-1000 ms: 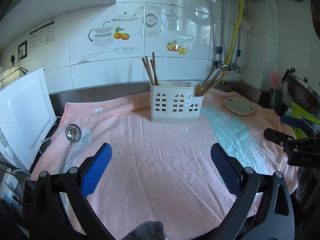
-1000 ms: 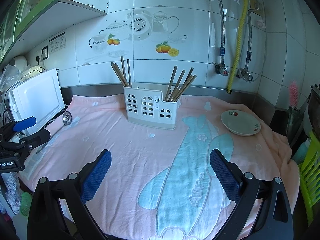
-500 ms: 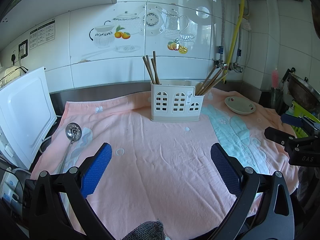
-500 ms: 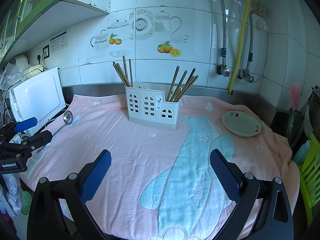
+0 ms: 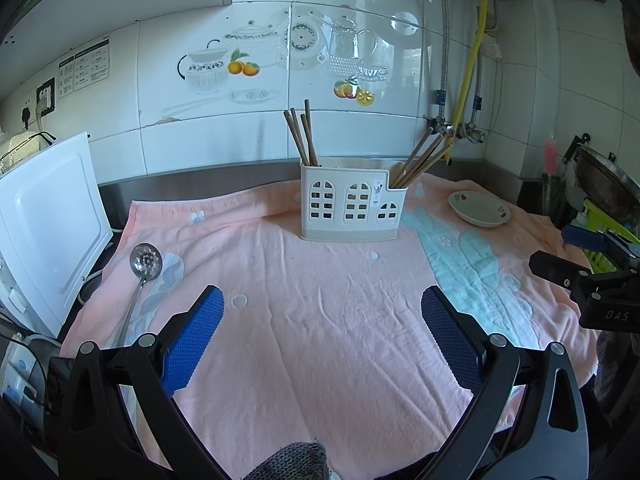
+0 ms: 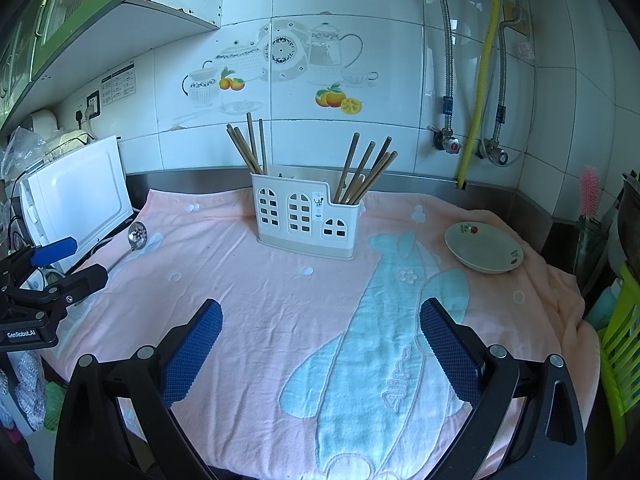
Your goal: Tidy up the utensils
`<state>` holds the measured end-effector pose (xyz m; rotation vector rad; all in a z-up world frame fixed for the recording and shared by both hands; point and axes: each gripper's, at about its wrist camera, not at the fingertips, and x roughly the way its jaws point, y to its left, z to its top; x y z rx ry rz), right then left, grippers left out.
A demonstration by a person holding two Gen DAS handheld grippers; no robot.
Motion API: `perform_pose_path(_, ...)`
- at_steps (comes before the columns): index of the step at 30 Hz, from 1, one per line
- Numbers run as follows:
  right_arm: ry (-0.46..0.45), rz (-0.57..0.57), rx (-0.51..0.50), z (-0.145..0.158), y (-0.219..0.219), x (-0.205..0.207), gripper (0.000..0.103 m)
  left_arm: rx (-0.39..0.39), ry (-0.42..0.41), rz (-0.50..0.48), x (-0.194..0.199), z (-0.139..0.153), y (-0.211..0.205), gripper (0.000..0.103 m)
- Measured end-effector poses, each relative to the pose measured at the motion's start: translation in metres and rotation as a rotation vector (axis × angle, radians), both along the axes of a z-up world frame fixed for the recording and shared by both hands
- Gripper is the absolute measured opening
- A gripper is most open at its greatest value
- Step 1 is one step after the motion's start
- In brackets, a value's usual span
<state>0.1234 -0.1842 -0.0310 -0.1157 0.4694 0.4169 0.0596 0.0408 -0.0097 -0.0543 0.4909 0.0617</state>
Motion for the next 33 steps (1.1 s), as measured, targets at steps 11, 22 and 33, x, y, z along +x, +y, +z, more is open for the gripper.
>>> perform_pose_path(11,0.003,0.004,0.001,-0.0008,0.0002,-0.0011,0.096,-0.001,0.002,0.001,0.0003,-0.0012,-0.0011,0.098)
perform_pose_path(22,0.003,0.004,0.001,-0.0019,0.0004,-0.0015,0.096,-0.005,0.004,0.002,0.0007,-0.0024,-0.0014,0.098)
perform_pose_path(33,0.002,0.004,0.001,-0.0027,0.0002,-0.0021,0.096,-0.010,-0.008,-0.003,-0.0006,-0.0021,-0.0024,0.098)
